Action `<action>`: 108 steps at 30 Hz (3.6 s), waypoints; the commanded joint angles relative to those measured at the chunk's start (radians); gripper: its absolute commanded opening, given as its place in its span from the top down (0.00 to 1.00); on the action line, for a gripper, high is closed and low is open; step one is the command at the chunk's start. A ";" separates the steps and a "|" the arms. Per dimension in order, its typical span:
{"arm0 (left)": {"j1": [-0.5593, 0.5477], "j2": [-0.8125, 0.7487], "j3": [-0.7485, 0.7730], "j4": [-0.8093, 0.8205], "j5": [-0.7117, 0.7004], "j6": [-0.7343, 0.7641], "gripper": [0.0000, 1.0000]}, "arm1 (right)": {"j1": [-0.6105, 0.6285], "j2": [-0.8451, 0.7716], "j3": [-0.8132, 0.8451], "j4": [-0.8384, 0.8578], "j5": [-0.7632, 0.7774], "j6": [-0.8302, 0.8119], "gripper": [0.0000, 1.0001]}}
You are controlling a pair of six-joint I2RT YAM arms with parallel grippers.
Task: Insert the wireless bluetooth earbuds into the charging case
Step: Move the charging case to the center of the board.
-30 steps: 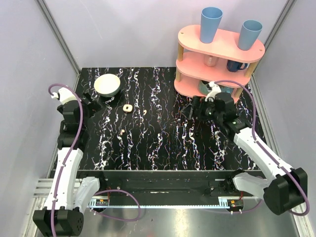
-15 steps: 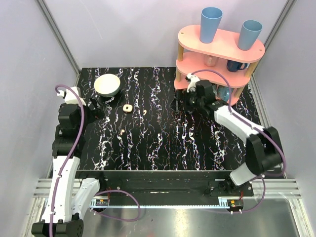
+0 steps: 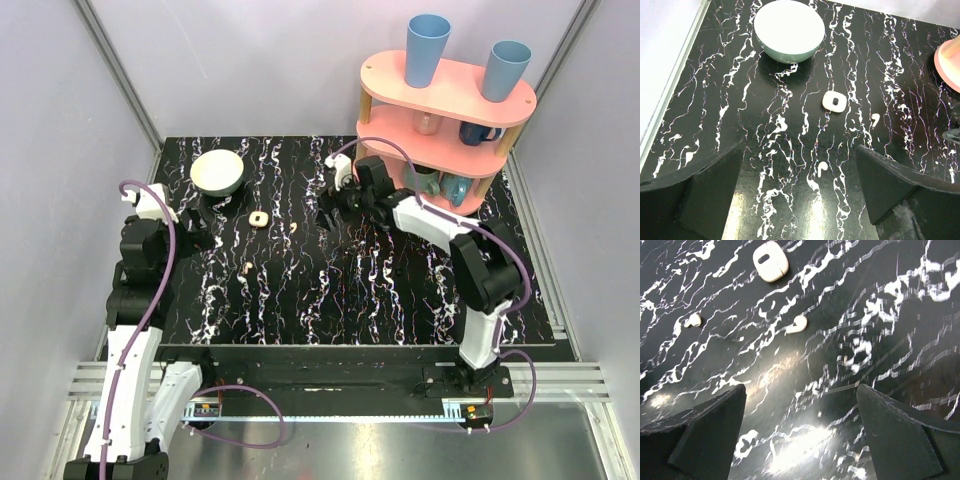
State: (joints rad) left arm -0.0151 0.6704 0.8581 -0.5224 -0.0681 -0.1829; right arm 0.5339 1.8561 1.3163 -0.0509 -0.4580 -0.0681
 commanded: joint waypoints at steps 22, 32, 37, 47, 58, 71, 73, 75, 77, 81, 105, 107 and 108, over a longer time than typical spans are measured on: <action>-0.002 -0.019 -0.008 0.030 -0.039 0.010 0.01 | 0.212 0.649 0.872 -0.245 -0.047 -0.446 0.00; -0.002 -0.015 -0.007 0.030 -0.044 0.011 0.01 | 0.216 0.845 1.198 -0.417 -0.064 -0.455 0.04; -0.002 -0.009 -0.005 0.032 -0.045 0.013 0.01 | 0.222 0.862 1.221 -0.420 -0.082 -0.441 0.07; -0.002 -0.006 -0.005 0.033 -0.045 0.013 0.01 | 0.230 0.902 1.273 -0.403 -0.047 -0.400 0.09; -0.002 -0.006 -0.005 0.033 -0.047 0.013 0.01 | 0.232 0.913 1.288 -0.391 -0.041 -0.394 0.17; -0.002 -0.006 -0.007 0.033 -0.058 0.014 0.01 | 0.241 0.922 1.305 -0.402 0.025 -0.358 0.20; -0.002 -0.006 -0.007 0.033 -0.059 0.014 0.01 | 0.239 0.925 1.308 -0.403 0.035 -0.364 0.21; -0.002 -0.006 -0.007 0.033 -0.061 0.014 0.01 | 0.239 0.928 1.311 -0.403 0.041 -0.368 0.21; -0.002 -0.008 -0.005 0.032 -0.061 0.014 0.01 | 0.241 0.933 1.318 -0.405 0.048 -0.374 0.22; -0.002 -0.008 -0.005 0.033 -0.062 0.014 0.01 | 0.244 0.937 1.324 -0.399 0.058 -0.380 0.25; -0.002 -0.008 -0.004 0.033 -0.058 0.014 0.01 | 0.267 0.937 1.310 -0.409 0.099 -0.434 0.34; -0.002 -0.006 -0.004 0.033 -0.058 0.014 0.01 | 0.268 0.940 1.313 -0.411 0.102 -0.434 0.34; -0.002 -0.006 -0.004 0.033 -0.059 0.014 0.01 | 0.268 0.940 1.314 -0.421 0.110 -0.440 0.33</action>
State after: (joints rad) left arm -0.0154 0.6632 0.8566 -0.5232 -0.1093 -0.1802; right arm 0.7940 2.7827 2.5927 -0.4614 -0.3748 -0.4911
